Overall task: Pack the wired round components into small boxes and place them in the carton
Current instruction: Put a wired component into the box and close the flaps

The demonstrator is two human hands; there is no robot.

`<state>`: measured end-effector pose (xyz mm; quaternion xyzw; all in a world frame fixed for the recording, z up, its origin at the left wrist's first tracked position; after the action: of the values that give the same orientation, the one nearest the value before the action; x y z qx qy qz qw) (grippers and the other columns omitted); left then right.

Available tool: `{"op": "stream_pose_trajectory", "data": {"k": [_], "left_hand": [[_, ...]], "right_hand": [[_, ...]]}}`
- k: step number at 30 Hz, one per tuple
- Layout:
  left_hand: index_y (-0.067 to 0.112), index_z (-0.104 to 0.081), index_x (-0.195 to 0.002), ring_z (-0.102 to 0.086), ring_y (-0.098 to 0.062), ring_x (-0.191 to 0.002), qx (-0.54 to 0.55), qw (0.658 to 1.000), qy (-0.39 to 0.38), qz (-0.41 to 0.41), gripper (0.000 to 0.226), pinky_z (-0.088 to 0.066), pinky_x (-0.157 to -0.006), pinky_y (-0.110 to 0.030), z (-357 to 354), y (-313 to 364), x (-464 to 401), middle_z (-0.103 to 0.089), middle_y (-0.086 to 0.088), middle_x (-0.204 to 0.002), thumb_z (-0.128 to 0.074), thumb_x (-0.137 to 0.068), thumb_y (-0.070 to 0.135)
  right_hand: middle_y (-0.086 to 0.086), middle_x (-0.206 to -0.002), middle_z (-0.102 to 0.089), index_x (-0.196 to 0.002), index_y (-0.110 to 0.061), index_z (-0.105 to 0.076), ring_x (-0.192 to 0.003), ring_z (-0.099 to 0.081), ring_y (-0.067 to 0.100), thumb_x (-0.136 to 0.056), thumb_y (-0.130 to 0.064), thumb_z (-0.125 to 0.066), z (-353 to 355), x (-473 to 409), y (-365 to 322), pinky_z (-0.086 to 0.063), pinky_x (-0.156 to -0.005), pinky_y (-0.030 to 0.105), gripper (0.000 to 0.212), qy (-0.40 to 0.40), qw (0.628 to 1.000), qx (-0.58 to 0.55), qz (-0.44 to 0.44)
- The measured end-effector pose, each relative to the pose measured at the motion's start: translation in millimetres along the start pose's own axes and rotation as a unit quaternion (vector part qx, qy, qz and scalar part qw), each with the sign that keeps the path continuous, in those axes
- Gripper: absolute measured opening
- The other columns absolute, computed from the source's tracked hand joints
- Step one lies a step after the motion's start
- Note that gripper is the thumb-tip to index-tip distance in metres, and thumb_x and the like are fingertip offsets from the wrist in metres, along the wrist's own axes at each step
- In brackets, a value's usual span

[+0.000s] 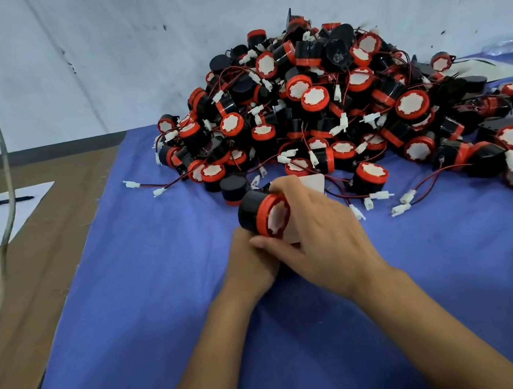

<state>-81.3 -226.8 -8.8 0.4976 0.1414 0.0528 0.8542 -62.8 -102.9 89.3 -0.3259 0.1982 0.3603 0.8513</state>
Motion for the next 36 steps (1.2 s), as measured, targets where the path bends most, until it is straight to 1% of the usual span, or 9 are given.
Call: {"op": "stream_pose_trajectory", "data": {"k": [3, 6, 9, 12, 16, 20, 26, 30, 36], "left_hand": [[0.022, -0.066, -0.09, -0.066, -0.003, -0.071, 0.035, 0.999, 0.014, -0.009, 0.029, -0.052, -0.063, -0.024, 2.0, 11.0, -0.9, -0.071, 0.013, -0.075, -0.056, -0.101, -0.003], [0.014, -0.066, -0.106, -0.069, -0.032, -0.088, 0.089, 0.996, 0.011, -0.009, 0.019, -0.058, -0.077, -0.054, 0.7, 22.1, -0.2, -0.073, -0.007, -0.094, -0.05, -0.109, 0.024], [0.005, -0.065, -0.11, -0.065, -0.043, -0.1, 0.107, 0.994, 0.026, 0.015, 0.037, -0.053, -0.085, -0.064, 1.5, 21.4, -0.8, -0.072, -0.017, -0.103, -0.045, -0.111, 0.037], [0.003, -0.065, -0.109, -0.065, -0.04, -0.103, 0.126, 0.989, 0.055, 0.051, 0.035, -0.052, -0.09, -0.062, 4.2, 15.0, -1.8, -0.072, -0.018, -0.105, -0.043, -0.112, 0.031], [0.001, -0.064, -0.109, -0.066, -0.024, -0.096, 0.189, 0.976, 0.08, 0.074, 0.041, -0.054, -0.094, -0.056, 5.8, 11.0, -1.2, -0.07, -0.021, -0.107, -0.039, -0.113, 0.033], [0.003, -0.058, -0.106, -0.055, -0.015, -0.081, 0.219, 0.972, 0.079, 0.038, 0.036, -0.049, -0.076, -0.043, 1.4, 19.3, 1.5, -0.062, -0.008, -0.089, -0.037, -0.113, 0.032], [0.013, -0.055, -0.113, -0.061, -0.012, -0.083, 0.224, 0.973, 0.053, -0.017, 0.031, -0.052, -0.068, -0.03, -2.0, 30.9, 4.9, -0.067, 0.0, -0.097, -0.039, -0.109, 0.038], [0.019, -0.053, -0.115, -0.063, -0.017, -0.086, 0.202, 0.978, 0.045, 0.004, 0.015, -0.051, -0.068, -0.034, -5.0, 23.3, 1.9, -0.069, 0.0, -0.103, -0.051, -0.105, 0.008], [0.024, -0.056, -0.112, -0.066, -0.004, -0.093, 0.142, 0.986, 0.081, 0.011, 0.026, -0.054, -0.074, -0.019, 3.4, 21.3, 1.3, -0.068, 0.013, -0.1, -0.058, -0.098, 0.003]], "right_hand": [[-0.005, -0.123, -0.055, -0.134, -0.018, -0.051, -0.113, -0.049, 0.019, -0.091, -0.049, -0.07, 10.2, -2.1, 7.9, -0.051, -0.084, 0.032, 0.056, 0.03, 0.998, 0.053, -0.019], [-0.004, -0.121, -0.056, -0.132, -0.015, -0.054, -0.108, -0.045, 0.019, -0.086, -0.039, -0.077, 18.5, 0.5, 15.4, -0.043, -0.089, 0.026, 0.057, 0.052, 0.992, 0.102, -0.05], [-0.009, -0.11, -0.059, -0.123, -0.017, -0.054, -0.101, -0.043, 0.017, -0.081, -0.033, -0.082, 17.2, 2.9, 24.5, -0.042, -0.086, 0.025, 0.054, 0.031, 0.99, 0.097, -0.096], [-0.01, -0.1, -0.06, -0.112, -0.021, -0.054, -0.098, -0.04, 0.017, -0.079, -0.036, -0.083, 16.8, 4.1, 25.5, -0.042, -0.083, 0.026, 0.046, 0.008, 0.987, 0.124, -0.105], [-0.002, -0.103, -0.064, -0.123, -0.018, -0.063, -0.105, -0.041, 0.023, -0.087, -0.044, -0.071, 13.1, 1.8, 21.8, -0.042, -0.097, 0.032, 0.045, -0.033, 0.974, 0.197, -0.106], [-0.002, -0.11, -0.061, -0.13, -0.02, -0.058, -0.113, -0.041, 0.025, -0.099, -0.048, -0.046, 0.2, 0.9, 11.5, -0.042, -0.096, 0.037, 0.043, -0.081, 0.961, 0.246, -0.098], [-0.005, -0.105, -0.063, -0.101, -0.027, -0.066, -0.115, -0.043, 0.021, -0.096, -0.051, -0.053, 7.5, 3.2, 17.8, -0.042, -0.095, 0.037, 0.027, -0.054, 0.964, 0.213, -0.148], [-0.001, -0.121, -0.05, -0.105, -0.03, -0.071, -0.119, -0.038, 0.022, -0.103, -0.048, -0.04, 0.1, 8.4, 25.3, -0.042, -0.097, 0.035, 0.036, -0.08, 0.955, 0.242, -0.152], [-0.006, -0.091, -0.068, -0.105, -0.029, -0.068, -0.087, -0.063, 0.025, -0.091, -0.05, -0.063, 50.9, 10.8, 60.6, -0.043, -0.065, 0.032, 0.026, -0.03, 0.943, 0.225, -0.243]]}}
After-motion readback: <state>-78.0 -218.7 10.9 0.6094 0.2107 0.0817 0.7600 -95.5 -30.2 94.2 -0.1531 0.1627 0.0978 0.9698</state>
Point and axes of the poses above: each hand's wrist, its own x-axis away from the middle knuckle, its own z-axis out of the back of the hand, y = z × x, the point moved 10 cm from there along -x, towards the middle knuckle
